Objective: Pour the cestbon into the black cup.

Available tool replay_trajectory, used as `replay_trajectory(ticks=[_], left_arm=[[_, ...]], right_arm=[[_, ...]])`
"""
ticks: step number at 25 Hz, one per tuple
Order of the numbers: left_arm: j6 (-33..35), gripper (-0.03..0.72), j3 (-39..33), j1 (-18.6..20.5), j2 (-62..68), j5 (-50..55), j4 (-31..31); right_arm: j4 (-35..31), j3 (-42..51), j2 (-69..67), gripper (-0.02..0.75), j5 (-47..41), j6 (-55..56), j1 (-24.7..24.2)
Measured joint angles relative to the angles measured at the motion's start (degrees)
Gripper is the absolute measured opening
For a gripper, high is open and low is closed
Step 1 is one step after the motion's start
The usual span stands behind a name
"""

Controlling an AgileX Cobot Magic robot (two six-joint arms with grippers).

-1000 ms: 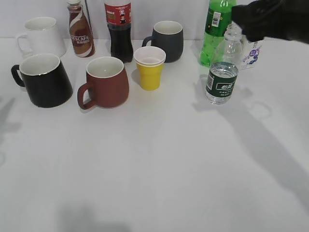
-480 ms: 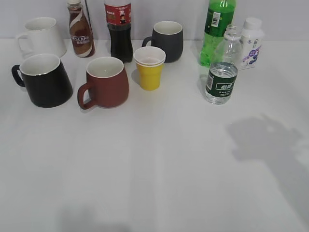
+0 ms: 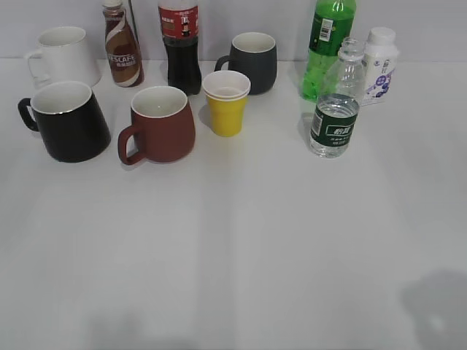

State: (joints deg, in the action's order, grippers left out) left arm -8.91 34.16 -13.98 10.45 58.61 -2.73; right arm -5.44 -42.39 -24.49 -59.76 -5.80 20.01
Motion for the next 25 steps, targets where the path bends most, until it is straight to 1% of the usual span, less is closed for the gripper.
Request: replay_trajectory(ticks=[2, 4, 7, 11, 13, 16, 25], left_arm=[[1.02, 0.567, 0.0, 0.0, -1.45, 5.03, 0.0], [2.05, 0.567, 0.0, 0.0, -3.51, 7.43, 0.49], [2.71, 0.567, -0.68, 0.0, -7.79, 8.06, 2.19], [3.88, 0.567, -1.59, 0.0, -10.77, 7.91, 2.73], [4.4, 0.567, -2.19, 0.0, -10.82, 6.05, 2.73], [5.12, 0.567, -3.79, 0.0, -10.82, 3.41, 3.23], [5.24, 0.567, -4.09, 0.0, -10.82, 2.65, 3.29]], right_arm=[[-0.05, 2.56, 4.3, 0.589, -2.7, 0.0, 0.0], [-0.05, 5.41, 9.06, 0.589, -4.28, 0.0, 0.0], [0.21, 10.13, 15.04, 0.589, -4.47, 0.0, 0.0], [0.62, 12.19, 20.14, 0.589, -3.12, 0.0, 0.0], [0.73, 13.16, 21.41, 0.589, -1.29, 0.0, 0.0], [1.06, 13.43, 21.62, 0.589, -0.77, 0.0, 0.0], [1.13, 13.48, 21.62, 0.589, -0.16, 0.0, 0.0]])
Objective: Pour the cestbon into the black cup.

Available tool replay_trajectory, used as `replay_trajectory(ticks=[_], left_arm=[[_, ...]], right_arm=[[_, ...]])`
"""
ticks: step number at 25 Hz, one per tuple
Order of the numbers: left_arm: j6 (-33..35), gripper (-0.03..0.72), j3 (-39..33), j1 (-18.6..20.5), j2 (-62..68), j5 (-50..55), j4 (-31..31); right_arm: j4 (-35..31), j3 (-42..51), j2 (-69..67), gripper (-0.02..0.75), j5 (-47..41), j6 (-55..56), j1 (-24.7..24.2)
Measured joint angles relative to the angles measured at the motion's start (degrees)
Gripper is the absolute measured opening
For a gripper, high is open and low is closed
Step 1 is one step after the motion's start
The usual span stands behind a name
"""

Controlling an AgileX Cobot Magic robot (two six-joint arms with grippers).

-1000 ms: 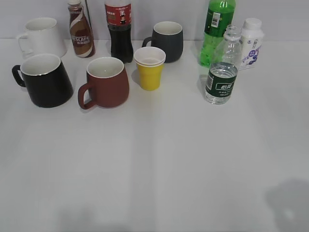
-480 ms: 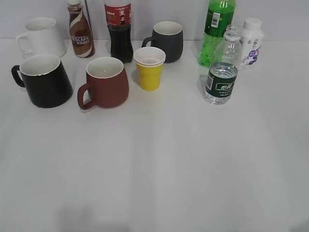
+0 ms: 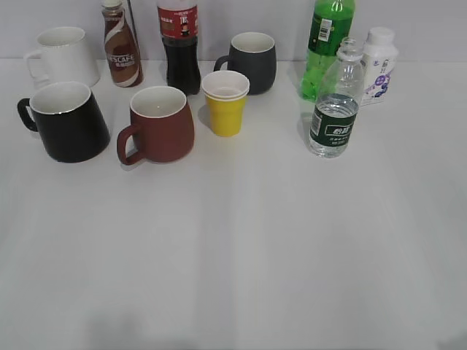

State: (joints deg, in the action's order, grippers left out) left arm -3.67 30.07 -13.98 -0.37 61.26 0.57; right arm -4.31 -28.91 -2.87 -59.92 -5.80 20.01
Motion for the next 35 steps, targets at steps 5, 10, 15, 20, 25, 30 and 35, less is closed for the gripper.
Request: replay_trajectory(ticks=[5, 10, 15, 20, 25, 30, 35], left_arm=[[0.0, 0.543, 0.0, 1.11, 0.0, 0.0, 0.01], [0.0, 0.501, 0.0, 9.51, 0.0, 0.0, 0.06], [0.0, 0.445, -0.05, 11.86, -0.01, -0.07, 0.12], [0.0, 0.399, -0.05, 10.86, -0.01, -0.07, 0.12], [0.0, 0.337, -0.05, 11.18, -0.01, -0.07, 0.12], [0.0, 0.279, -0.05, 11.18, -0.01, -0.07, 0.12], [0.0, 0.231, -0.05, 11.18, -0.01, -0.07, 0.12]], right_arm=[[0.0, 0.0, 0.05, 0.589, 0.06, 0.0, -3.02], [0.0, 0.0, 1.81, 0.589, 0.28, 0.0, -13.37], [-0.07, 0.0, 3.31, 0.589, 0.39, 0.0, -16.34], [-0.07, 0.0, 3.37, 0.589, 0.39, 0.0, -16.39], [-0.07, 0.0, 3.37, 0.589, 0.39, 0.0, -16.39], [-0.07, 0.0, 3.37, 0.589, 0.39, 0.0, -16.39], [-0.07, 0.0, 3.37, 0.589, 0.39, 0.0, -16.39]])
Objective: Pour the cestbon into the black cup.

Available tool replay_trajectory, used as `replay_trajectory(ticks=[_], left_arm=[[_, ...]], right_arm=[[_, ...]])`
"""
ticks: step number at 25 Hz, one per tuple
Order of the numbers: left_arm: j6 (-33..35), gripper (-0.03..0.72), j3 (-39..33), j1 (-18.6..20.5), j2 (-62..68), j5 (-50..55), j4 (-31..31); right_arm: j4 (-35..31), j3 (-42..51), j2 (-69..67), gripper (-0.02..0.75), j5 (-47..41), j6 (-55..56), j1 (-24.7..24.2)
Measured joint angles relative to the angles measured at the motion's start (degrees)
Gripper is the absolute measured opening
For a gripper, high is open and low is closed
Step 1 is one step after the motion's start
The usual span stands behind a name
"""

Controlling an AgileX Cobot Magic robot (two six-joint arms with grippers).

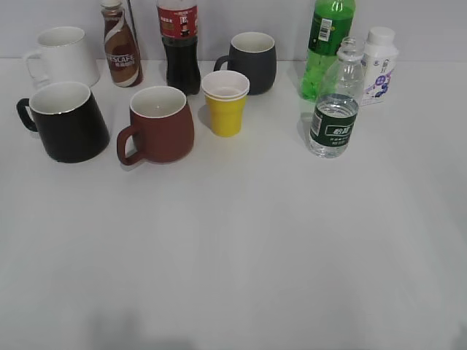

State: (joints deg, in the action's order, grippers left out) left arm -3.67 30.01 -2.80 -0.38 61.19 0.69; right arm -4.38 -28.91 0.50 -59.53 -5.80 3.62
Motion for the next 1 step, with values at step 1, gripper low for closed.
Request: replay_trajectory(ticks=[1], left_arm=[[0.0, 0.23, 0.0, 0.0, 0.0, 0.0, 0.0]], right_arm=[[0.0, 0.0, 0.0, 0.589, 0.0, 0.0, 0.0]])
